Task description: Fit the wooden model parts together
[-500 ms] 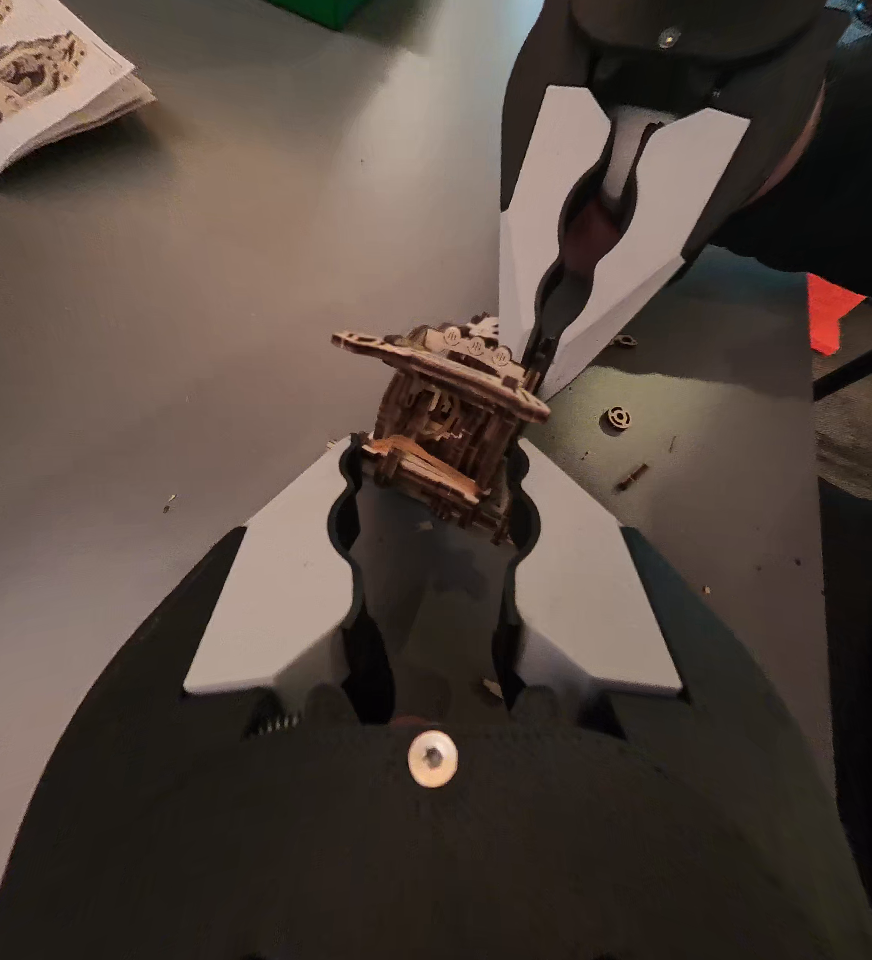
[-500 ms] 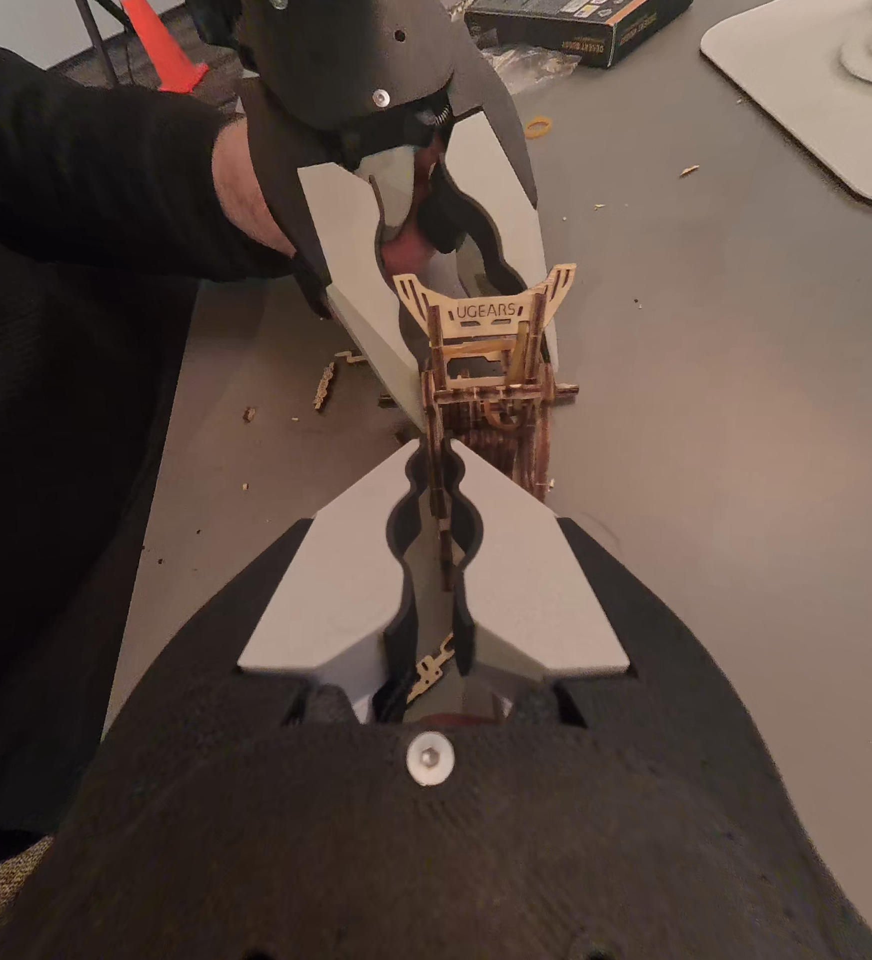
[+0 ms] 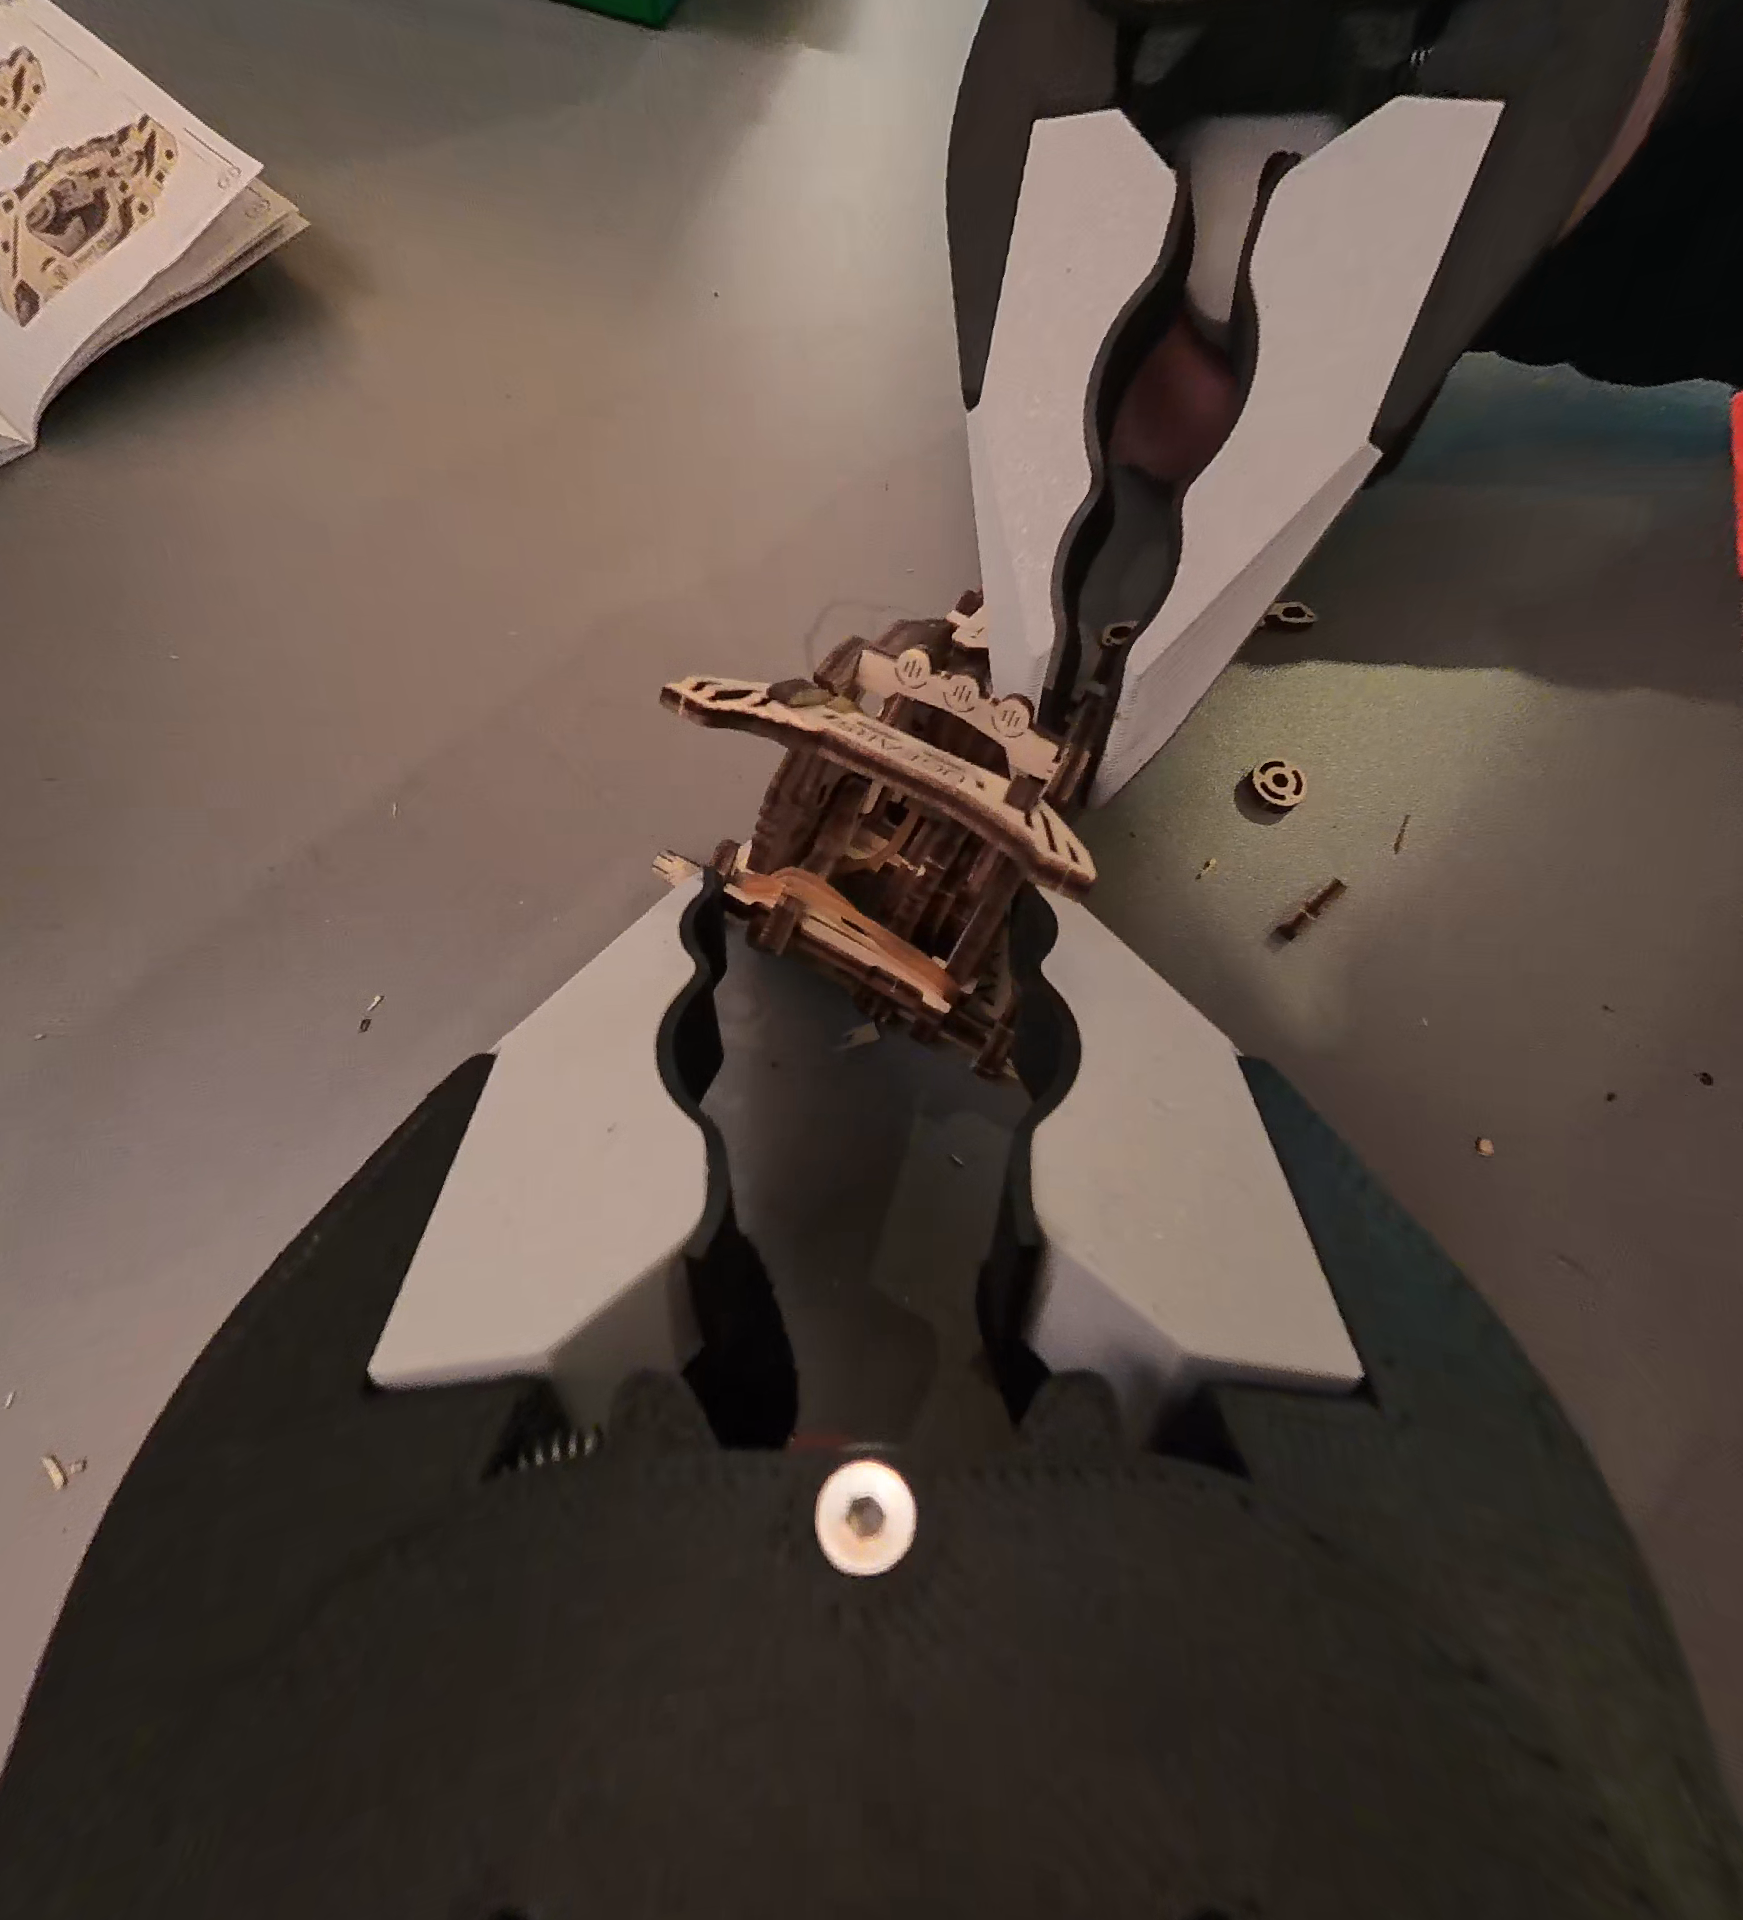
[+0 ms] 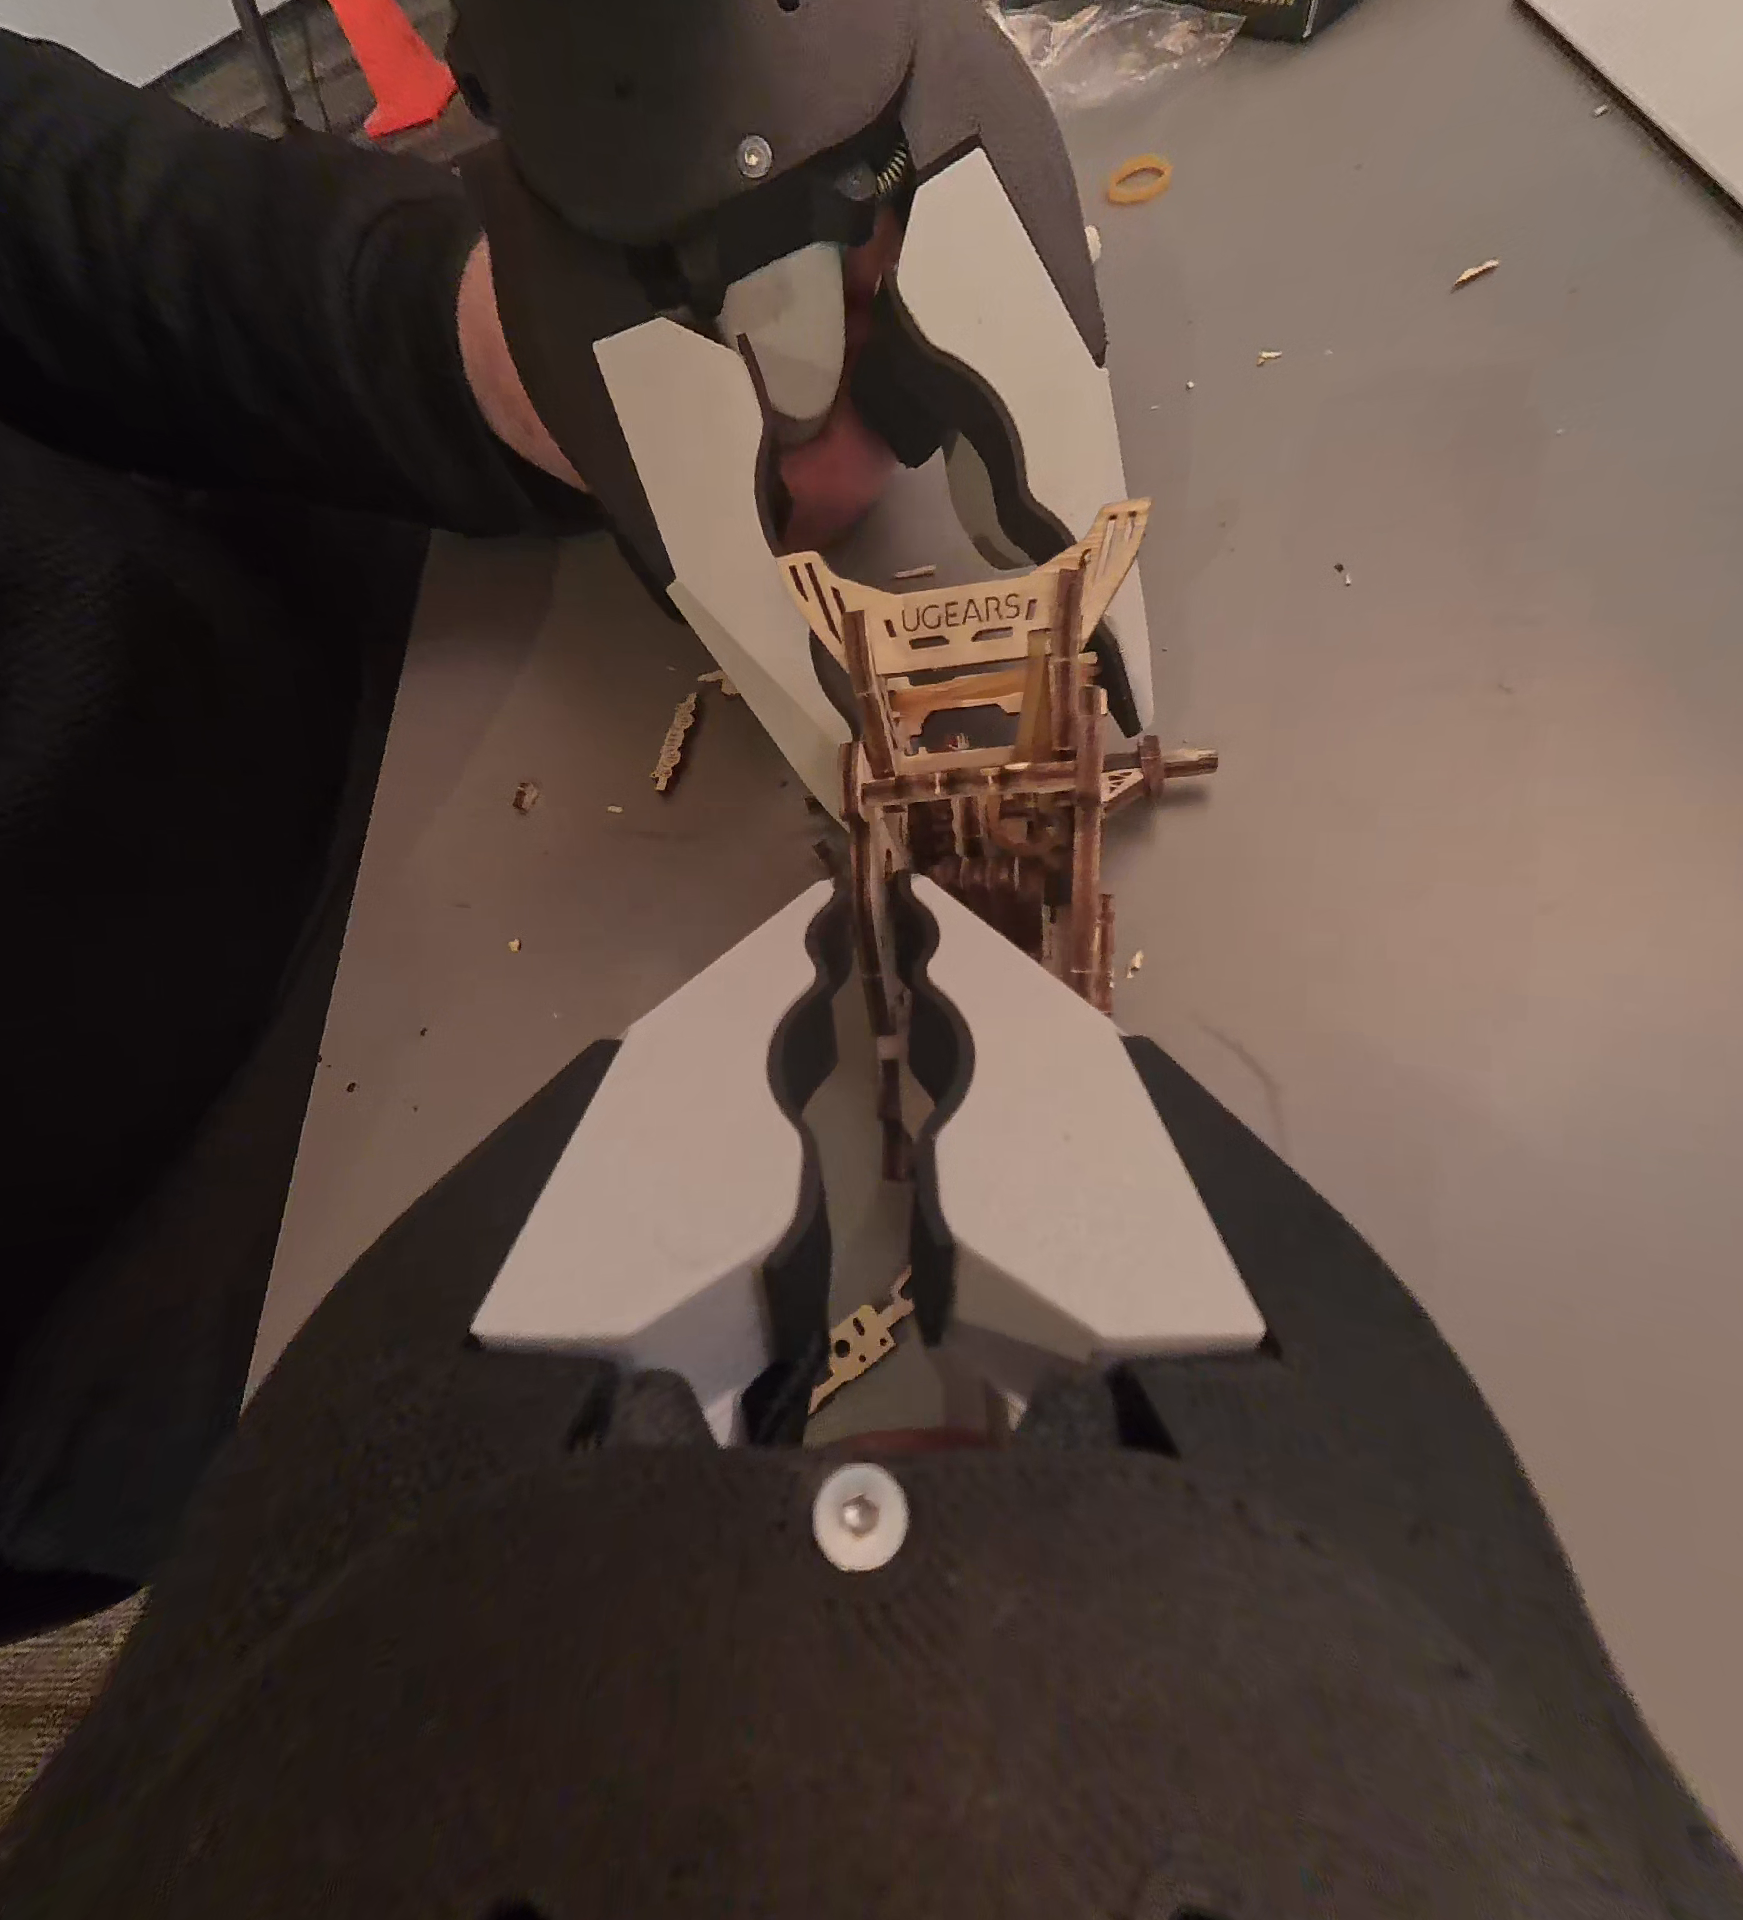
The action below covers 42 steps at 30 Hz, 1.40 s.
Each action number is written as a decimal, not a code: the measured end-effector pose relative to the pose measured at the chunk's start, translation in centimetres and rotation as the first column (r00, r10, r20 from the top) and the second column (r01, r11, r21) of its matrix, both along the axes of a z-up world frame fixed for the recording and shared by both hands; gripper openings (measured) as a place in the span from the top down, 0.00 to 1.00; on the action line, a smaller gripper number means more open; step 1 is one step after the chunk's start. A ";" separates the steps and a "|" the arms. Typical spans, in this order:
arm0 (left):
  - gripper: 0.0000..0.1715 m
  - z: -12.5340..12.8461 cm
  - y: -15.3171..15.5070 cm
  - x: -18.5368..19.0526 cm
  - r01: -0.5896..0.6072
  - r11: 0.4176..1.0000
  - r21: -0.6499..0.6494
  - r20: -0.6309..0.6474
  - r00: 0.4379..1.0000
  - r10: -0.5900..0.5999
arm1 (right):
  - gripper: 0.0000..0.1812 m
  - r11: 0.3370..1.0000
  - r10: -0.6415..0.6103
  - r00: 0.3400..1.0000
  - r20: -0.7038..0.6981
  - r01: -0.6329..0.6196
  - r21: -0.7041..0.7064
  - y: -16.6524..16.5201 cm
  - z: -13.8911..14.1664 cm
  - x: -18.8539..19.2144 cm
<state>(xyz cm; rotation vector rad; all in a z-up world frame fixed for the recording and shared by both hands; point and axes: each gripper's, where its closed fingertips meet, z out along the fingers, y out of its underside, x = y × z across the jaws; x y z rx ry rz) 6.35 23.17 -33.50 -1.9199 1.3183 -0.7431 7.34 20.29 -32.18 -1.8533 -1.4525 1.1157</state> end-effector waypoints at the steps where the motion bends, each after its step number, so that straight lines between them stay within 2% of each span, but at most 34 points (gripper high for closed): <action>1: 0.70 0.0 0.0 0.0 0.001 1.000 -0.001 0.001 1.000 -0.001 | 0.96 1.000 0.004 1.000 -0.003 -0.004 0.007 -0.1 0.0 0.0; 13: 0.70 0.0 0.1 0.2 0.006 1.000 0.003 0.001 1.000 -0.006 | 0.94 0.994 -0.035 0.998 -0.058 0.040 0.098 0.1 1.0 -0.6; 16: 0.70 0.0 0.1 0.2 0.007 1.000 0.008 -0.001 1.000 -0.007 | 0.98 0.988 -0.030 1.000 -0.009 0.031 0.149 0.4 0.6 -0.6; 23: 0.70 0.0 0.2 0.2 0.001 1.000 0.014 -0.003 1.000 -0.001 | 0.93 0.986 -0.016 1.000 0.004 0.015 0.167 0.1 0.6 -0.4; 35: 0.70 0.0 0.2 0.3 0.002 1.000 0.011 -0.001 1.000 -0.002 | 0.93 0.989 -0.066 0.998 0.004 0.064 0.135 -0.1 0.2 1.1; 42: 0.70 0.0 0.0 0.4 0.018 1.000 0.018 -0.004 1.000 -0.018 | 0.98 0.995 -0.036 0.999 0.021 0.034 0.093 -0.1 -0.2 1.0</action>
